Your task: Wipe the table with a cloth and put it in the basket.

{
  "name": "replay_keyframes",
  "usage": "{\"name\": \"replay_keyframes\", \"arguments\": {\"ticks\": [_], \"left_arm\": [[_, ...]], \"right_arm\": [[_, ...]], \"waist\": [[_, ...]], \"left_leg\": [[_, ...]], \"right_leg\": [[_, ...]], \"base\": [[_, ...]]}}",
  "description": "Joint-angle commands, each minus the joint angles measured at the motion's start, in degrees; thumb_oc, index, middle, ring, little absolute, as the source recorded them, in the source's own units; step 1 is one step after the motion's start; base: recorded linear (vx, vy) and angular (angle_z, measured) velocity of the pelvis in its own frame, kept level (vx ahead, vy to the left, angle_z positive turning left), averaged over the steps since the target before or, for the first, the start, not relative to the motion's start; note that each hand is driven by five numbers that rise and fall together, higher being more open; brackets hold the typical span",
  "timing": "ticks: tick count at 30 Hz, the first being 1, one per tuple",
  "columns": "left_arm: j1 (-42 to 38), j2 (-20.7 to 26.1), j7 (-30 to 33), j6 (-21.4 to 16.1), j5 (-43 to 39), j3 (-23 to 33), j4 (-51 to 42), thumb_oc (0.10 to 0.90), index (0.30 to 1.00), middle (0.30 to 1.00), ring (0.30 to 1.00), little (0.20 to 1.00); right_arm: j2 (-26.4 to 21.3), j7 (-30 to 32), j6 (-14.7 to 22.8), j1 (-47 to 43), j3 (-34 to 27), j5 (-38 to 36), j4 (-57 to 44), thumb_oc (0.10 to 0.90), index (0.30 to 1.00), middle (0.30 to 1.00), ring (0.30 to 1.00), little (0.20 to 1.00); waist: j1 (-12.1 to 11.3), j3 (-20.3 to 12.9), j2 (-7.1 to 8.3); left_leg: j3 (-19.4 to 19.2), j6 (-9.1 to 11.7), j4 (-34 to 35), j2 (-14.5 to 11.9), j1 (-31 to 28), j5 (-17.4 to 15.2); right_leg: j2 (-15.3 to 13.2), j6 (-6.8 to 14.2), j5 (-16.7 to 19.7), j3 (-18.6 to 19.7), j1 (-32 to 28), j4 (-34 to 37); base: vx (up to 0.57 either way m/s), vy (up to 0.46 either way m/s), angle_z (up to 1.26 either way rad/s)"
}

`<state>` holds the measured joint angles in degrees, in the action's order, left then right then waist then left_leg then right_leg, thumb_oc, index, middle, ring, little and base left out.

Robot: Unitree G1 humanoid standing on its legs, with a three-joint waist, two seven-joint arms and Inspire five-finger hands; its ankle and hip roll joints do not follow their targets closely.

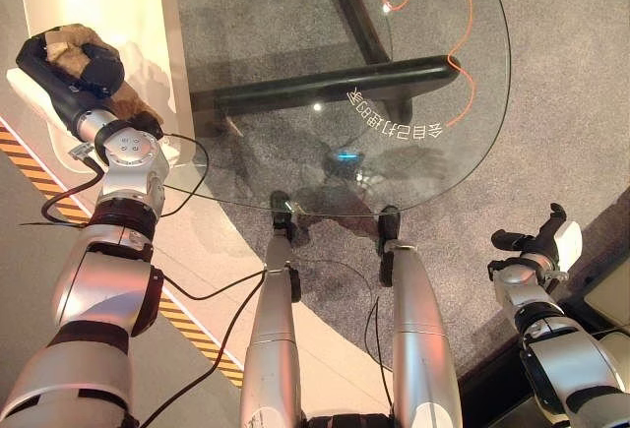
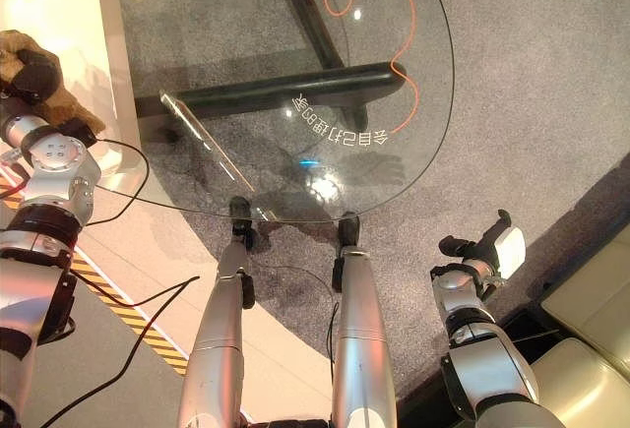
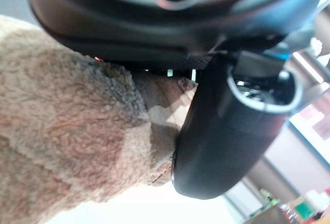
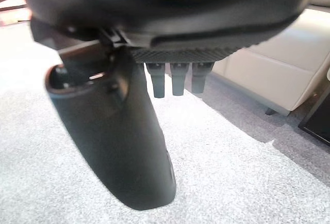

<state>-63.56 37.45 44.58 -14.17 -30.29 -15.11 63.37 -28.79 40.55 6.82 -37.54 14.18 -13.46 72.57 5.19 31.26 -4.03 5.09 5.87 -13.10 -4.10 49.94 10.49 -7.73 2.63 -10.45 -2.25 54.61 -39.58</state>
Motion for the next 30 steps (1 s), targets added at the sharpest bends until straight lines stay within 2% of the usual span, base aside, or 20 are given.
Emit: {"name": "replay_keyframes", "arguments": {"ticks": [1, 8, 12, 19, 20, 21, 30], "left_arm": [[-6.0, 9.4, 0.6, -1.6, 2.8, 1.2, 3.3, 0.100, 0.300, 0.300, 0.300, 0.200], [-6.1, 9.7, -2.6, 5.0, 4.4, -0.6, 5.2, 0.100, 0.300, 0.300, 0.300, 0.200], [-6.6, 9.9, -3.0, 7.4, 4.0, -1.5, 6.3, 0.100, 0.300, 0.300, 0.300, 0.200], [-6.6, 10.0, -4.2, 7.5, 4.2, -1.8, 7.5, 0.100, 0.300, 0.300, 0.300, 0.200], [-6.7, 10.1, -3.8, 8.0, 4.0, -1.9, 7.5, 0.402, 0.559, 0.559, 0.559, 0.502], [-6.9, 10.1, -3.6, 8.2, 4.0, -2.0, 7.4, 0.800, 0.900, 0.900, 0.900, 0.900], [-7.1, 9.8, -1.9, 7.5, 3.7, -2.1, 7.1, 0.800, 0.900, 0.900, 0.900, 0.900]], "right_arm": [[-2.1, 1.8, 0.3, 2.2, -0.4, 0.7, 1.1, 0.800, 0.900, 0.900, 0.900, 0.900], [-2.3, 1.9, 0.0, 2.2, -0.5, 0.7, 0.7, 0.800, 0.900, 0.900, 0.900, 0.900], [-2.4, 1.8, 0.2, 2.1, -0.3, 1.0, 0.6, 0.800, 0.900, 0.900, 0.900, 0.900], [-2.5, 1.8, 0.4, 1.8, -0.3, 1.0, 0.7, 0.800, 0.900, 0.900, 0.900, 0.900], [-2.7, 1.7, 0.3, 1.7, -0.2, 0.9, 0.7, 0.800, 0.900, 0.900, 0.900, 0.900], [-2.7, 1.6, 0.2, 1.7, -0.2, 0.9, 0.7, 0.800, 0.900, 0.900, 0.900, 0.900], [-2.4, 1.9, 0.3, 1.9, 0.0, 0.9, 0.6, 0.800, 0.900, 0.900, 0.900, 0.900]], "waist": [[-0.5, -1.5, 2.09], [-0.4, -1.5, 2.29], [-0.1, -1.5, 2.33], [-0.1, -1.5, 2.42], [-0.1, -1.5, 2.43], [-0.1, -1.5, 2.41], [-0.1, -1.5, 2.38]], "left_leg": [[-6.9, -5.5, -10.4, 3.8, -1.0, -12.1], [-6.9, -5.5, -10.5, 3.7, -0.4, -12.0], [-7.0, -5.5, -10.3, 3.7, -0.3, -11.8], [-6.9, -5.6, -10.3, 3.7, -0.1, -11.8], [-6.9, -5.6, -10.4, 3.7, 0.0, -11.8], [-6.8, -5.6, -10.4, 3.7, 0.1, -11.7], [-6.7, -5.6, -10.5, 3.7, 0.1, -11.7]], "right_leg": [[5.0, -1.6, 6.0, -0.6, -3.1, 12.1], [5.1, -1.5, 6.4, -0.5, -2.6, 12.3], [5.3, -1.4, 6.6, -0.4, -2.4, 12.5], [5.4, -1.4, 6.7, -0.4, -2.2, 12.6], [5.4, -1.4, 6.7, -0.3, -2.1, 12.6], [5.4, -1.4, 6.7, -0.3, -2.1, 12.6], [5.4, -1.4, 6.9, -0.2, -1.9, 12.4]], "base": [[0.00, 0.000, 0.00], [0.00, 0.000, 0.00], [0.00, 0.000, 0.00], [0.00, 0.000, 0.00], [0.00, 0.000, 0.00], [0.00, 0.000, 0.00], [0.00, 0.000, 0.00]]}}
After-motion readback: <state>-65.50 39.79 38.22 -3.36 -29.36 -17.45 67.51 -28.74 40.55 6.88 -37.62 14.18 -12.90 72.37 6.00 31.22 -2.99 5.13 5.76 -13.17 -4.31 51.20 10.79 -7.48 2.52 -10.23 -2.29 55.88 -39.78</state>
